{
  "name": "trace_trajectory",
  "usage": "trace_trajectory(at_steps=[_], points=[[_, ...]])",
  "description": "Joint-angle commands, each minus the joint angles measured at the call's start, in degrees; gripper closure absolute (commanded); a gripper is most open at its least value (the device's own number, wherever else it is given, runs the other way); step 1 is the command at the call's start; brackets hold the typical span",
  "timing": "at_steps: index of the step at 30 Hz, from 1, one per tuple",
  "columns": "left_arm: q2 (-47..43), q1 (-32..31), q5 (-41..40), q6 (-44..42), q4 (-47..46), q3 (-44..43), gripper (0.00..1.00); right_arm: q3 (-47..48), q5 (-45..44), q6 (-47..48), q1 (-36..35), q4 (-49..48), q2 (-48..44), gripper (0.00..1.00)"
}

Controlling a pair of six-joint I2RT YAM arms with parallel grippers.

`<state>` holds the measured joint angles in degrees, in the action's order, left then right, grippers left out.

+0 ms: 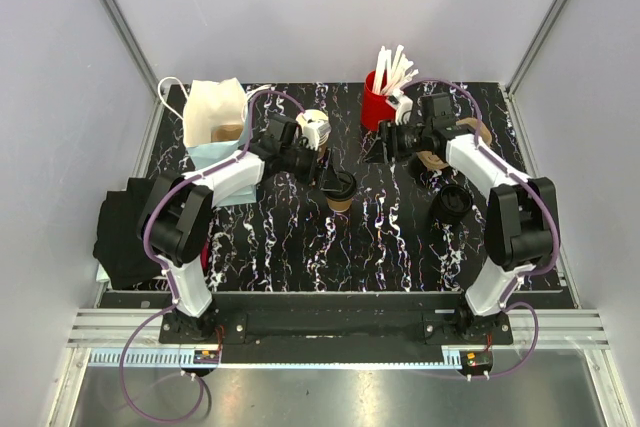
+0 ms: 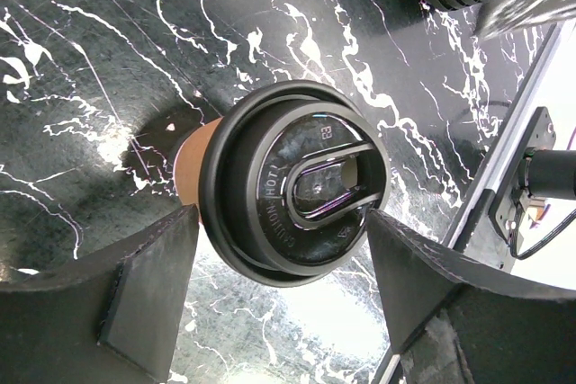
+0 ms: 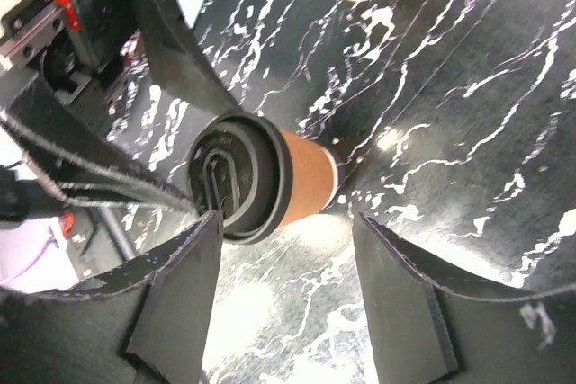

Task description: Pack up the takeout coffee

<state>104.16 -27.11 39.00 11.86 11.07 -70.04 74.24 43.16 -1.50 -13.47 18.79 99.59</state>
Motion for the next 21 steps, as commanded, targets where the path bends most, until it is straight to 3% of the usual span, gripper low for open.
trace_trajectory(at_steps=[1,21], points=[[-1.5,0.6,0.4,-0.7,-1.0,-2.1,0.22,2.2,9.6,1.2,0.7,2.5,3.2,0.35],[0.6,1.1,1.5,-0.5,-1.7,-2.6,0.25,3.3,17.0,3.6,0.7,3.7,11.6,0.47]])
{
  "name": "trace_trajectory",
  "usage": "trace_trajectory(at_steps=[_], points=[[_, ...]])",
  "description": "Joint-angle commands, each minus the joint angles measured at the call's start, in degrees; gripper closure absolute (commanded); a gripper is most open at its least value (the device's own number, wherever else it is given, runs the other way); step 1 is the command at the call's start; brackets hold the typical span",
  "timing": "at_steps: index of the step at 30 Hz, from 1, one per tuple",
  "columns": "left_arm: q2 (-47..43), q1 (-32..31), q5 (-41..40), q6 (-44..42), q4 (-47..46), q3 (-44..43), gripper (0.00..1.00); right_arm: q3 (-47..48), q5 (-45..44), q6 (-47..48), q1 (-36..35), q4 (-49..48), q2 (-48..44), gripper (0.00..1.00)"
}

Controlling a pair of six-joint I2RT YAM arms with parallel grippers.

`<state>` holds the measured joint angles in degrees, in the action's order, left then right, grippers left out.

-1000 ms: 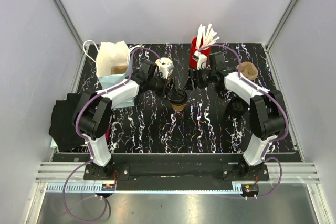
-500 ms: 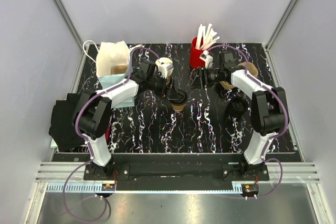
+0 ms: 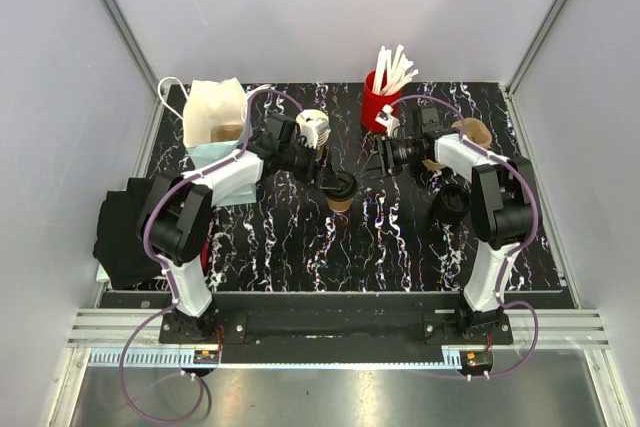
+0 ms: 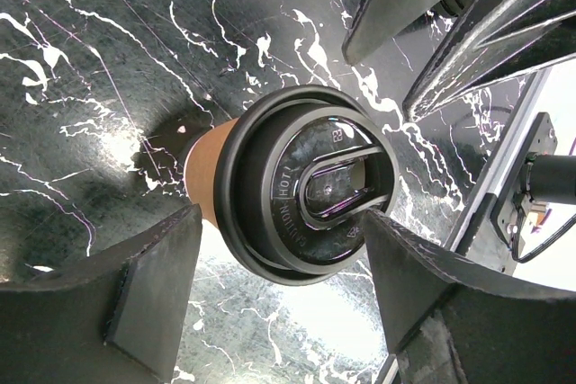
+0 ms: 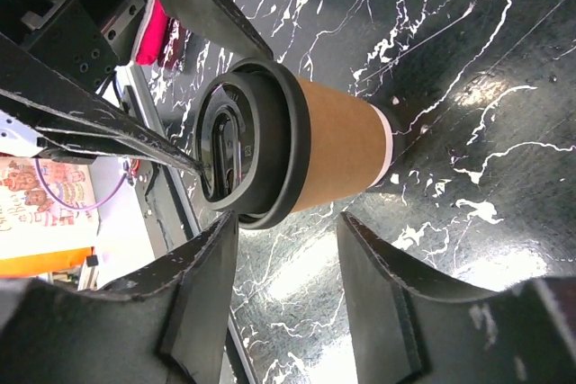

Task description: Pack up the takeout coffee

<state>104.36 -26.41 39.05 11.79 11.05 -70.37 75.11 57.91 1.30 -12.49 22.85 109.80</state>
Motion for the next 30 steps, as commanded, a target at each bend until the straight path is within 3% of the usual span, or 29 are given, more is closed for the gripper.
trace_trajectory(at_steps=[1,16,30], points=[[0.5,0.4,1.6,-0.5,-1.6,-2.3,0.25,2.5,2.6,0.7,-0.3,-0.3,1.6,0.47],[1.6,1.7,5.6,3.5,-5.5,-1.5,0.24,2.1,2.7,0.2,-0.3,-1.1,2.8,0.50],[4.0,1.6,3.1,3.2,-2.9,-3.5,0.23,1.7,2.8,-0.7,-0.4,-2.4,2.9,0.52]])
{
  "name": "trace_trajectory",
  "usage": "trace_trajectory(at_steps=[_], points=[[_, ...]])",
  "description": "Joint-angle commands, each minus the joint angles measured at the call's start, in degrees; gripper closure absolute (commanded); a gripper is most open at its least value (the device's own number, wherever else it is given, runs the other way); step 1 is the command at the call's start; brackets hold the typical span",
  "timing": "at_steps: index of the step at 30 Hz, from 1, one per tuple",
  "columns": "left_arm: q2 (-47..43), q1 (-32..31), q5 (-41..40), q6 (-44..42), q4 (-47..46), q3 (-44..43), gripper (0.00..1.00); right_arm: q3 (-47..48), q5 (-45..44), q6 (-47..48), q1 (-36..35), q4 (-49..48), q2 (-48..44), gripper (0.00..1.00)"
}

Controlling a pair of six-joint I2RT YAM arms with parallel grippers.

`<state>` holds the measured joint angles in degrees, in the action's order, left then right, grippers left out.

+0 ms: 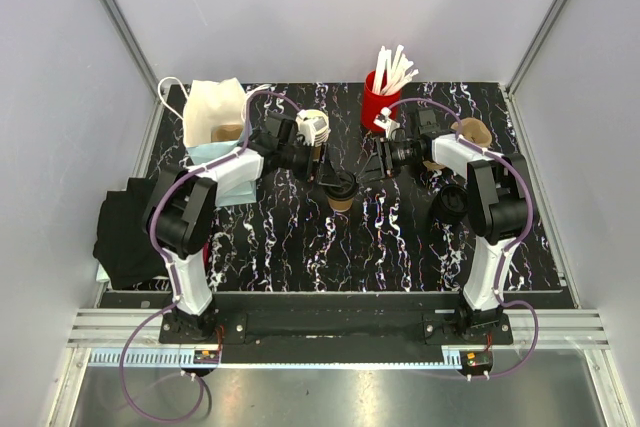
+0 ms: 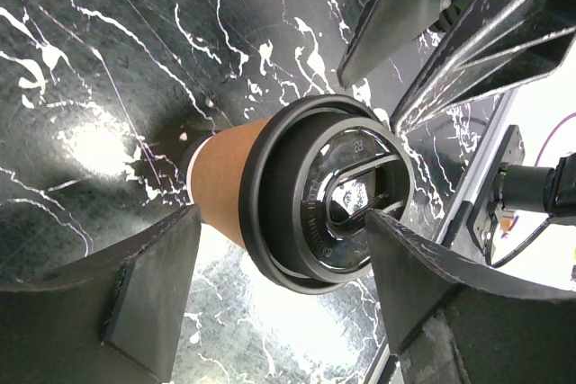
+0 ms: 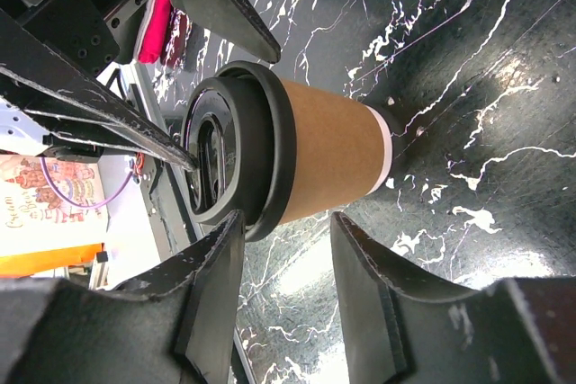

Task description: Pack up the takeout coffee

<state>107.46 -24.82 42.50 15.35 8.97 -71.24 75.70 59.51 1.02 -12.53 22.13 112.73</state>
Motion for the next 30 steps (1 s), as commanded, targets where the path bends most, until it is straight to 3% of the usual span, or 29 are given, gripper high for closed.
trace_trajectory(at_steps=[1,12,19,30], points=[[1.1,-0.1,-0.6,-0.4,-0.6,-2.8,0.23,1.1,1.3,-0.3,-0.4,-1.6,-0.1,0.52],[1.3,-0.1,-1.5,-0.7,0.3,-3.1,0.25,0.8,0.8,-0.2,-1.3,-1.8,0.7,0.57],[-1.1,-0.1,2.2,1.3,-3.5,-1.4,0.23,0.1,0.4,0.0,-1.4,-1.9,0.7,0.57],[2.1,-0.1,-2.0,-0.9,1.5,-3.6,0.24,-0.1,0.4,-0.4,-1.3,-2.4,0.6,0.57]])
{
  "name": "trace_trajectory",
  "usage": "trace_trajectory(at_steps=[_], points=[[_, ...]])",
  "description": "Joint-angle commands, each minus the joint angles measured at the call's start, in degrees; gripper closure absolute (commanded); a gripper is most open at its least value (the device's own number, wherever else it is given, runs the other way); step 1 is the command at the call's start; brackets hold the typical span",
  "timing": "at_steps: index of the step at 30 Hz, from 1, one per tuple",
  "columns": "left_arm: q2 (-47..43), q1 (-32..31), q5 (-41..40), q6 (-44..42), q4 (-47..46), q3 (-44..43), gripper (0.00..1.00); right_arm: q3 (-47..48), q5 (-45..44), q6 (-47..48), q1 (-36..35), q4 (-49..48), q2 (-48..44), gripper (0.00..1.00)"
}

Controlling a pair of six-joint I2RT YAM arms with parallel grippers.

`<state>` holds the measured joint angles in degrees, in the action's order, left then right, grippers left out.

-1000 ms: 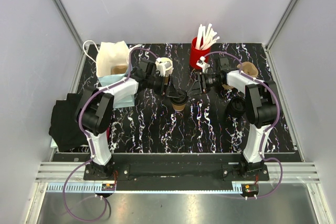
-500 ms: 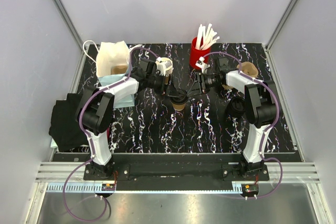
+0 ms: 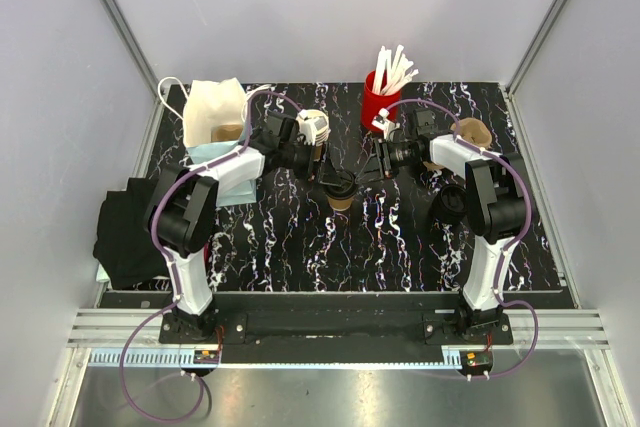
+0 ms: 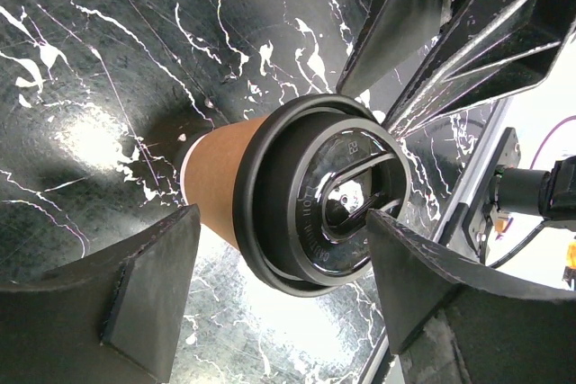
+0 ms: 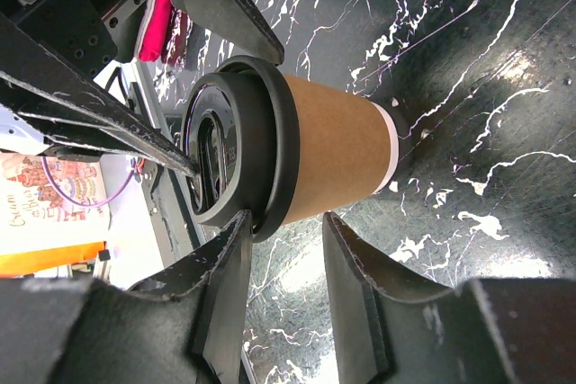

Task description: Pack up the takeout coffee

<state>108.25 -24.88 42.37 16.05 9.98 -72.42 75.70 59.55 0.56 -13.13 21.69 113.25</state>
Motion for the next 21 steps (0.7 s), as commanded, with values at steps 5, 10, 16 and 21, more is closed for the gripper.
trace_trajectory(at_steps=[5,10,16,21], points=[[2.0,-0.1,-2.7,-1.7,1.1,-2.8,0.25,-0.3,0.6,0.1,-0.8,-1.8,0.0,0.57],[0.6,0.1,-0.6,-0.8,-0.8,-1.8,0.23,-0.4,0.5,0.2,-0.8,-1.9,0.0,0.58],[-0.3,0.0,-1.9,-1.2,0.1,-3.1,0.20,-0.6,0.6,0.2,-0.8,-1.9,0.1,0.58],[0.2,0.1,-1.5,-1.0,0.3,-3.8,0.20,-0.6,0.4,0.2,-0.8,-2.0,0.0,0.58]])
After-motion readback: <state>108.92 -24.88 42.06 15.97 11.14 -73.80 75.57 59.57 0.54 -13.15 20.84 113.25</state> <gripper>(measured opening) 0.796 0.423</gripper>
